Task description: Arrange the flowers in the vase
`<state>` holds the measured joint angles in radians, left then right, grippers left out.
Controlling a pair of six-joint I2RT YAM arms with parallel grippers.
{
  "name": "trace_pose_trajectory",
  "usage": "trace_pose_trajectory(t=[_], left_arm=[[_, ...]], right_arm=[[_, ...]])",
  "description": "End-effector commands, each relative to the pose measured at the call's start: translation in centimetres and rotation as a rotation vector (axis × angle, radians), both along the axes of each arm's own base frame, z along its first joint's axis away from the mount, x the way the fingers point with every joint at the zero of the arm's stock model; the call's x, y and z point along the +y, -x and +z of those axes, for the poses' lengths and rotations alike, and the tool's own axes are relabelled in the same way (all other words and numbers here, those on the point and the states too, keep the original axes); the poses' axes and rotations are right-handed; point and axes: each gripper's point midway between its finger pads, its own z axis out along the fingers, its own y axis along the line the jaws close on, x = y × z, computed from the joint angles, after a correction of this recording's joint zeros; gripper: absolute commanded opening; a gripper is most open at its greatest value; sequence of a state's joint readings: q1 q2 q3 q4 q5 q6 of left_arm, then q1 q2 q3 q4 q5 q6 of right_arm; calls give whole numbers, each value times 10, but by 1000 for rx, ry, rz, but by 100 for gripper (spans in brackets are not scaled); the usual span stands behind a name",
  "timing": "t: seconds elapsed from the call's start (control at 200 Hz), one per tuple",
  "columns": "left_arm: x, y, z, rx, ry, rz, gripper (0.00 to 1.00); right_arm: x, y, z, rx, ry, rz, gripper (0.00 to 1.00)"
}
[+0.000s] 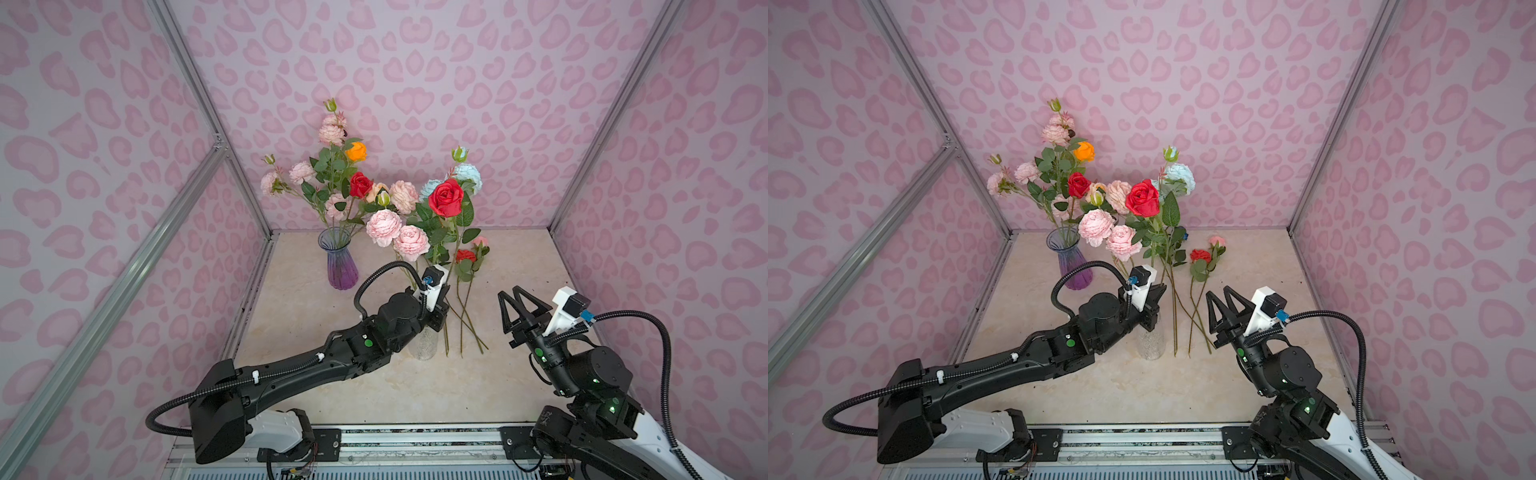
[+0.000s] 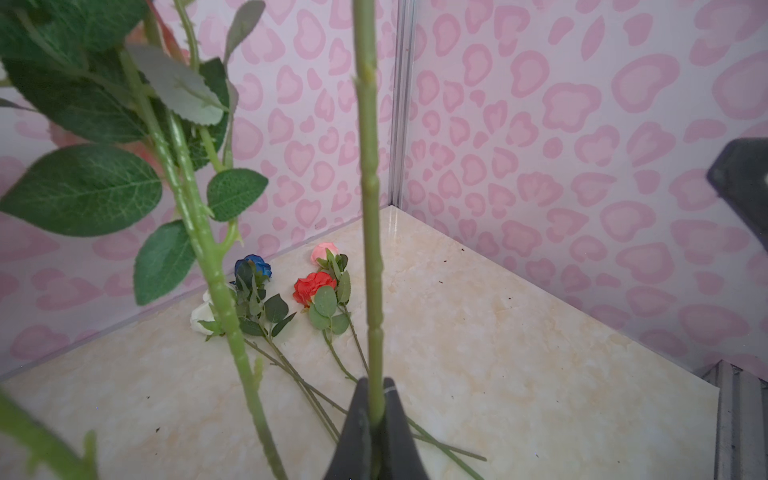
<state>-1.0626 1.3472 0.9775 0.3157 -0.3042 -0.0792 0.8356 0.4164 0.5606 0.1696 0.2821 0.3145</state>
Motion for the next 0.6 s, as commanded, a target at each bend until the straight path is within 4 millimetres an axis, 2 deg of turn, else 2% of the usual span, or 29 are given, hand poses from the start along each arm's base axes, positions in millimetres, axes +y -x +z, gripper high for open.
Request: trace_pose_trajectory(t=[0.0, 0.295, 0.39, 0.595], left_arm=[[1, -2, -1, 10, 34, 16, 5], [12, 1, -27, 59, 19, 39, 14], [15, 3, -29, 69, 20, 38, 19], [23, 8, -33, 82, 23, 37, 21]], right_arm=[[0, -2, -1, 9, -34, 14, 50], [-2, -9, -5, 38, -54, 24, 51], [0, -10, -5, 41, -56, 27, 51], [2, -11, -4, 43, -54, 33, 51]])
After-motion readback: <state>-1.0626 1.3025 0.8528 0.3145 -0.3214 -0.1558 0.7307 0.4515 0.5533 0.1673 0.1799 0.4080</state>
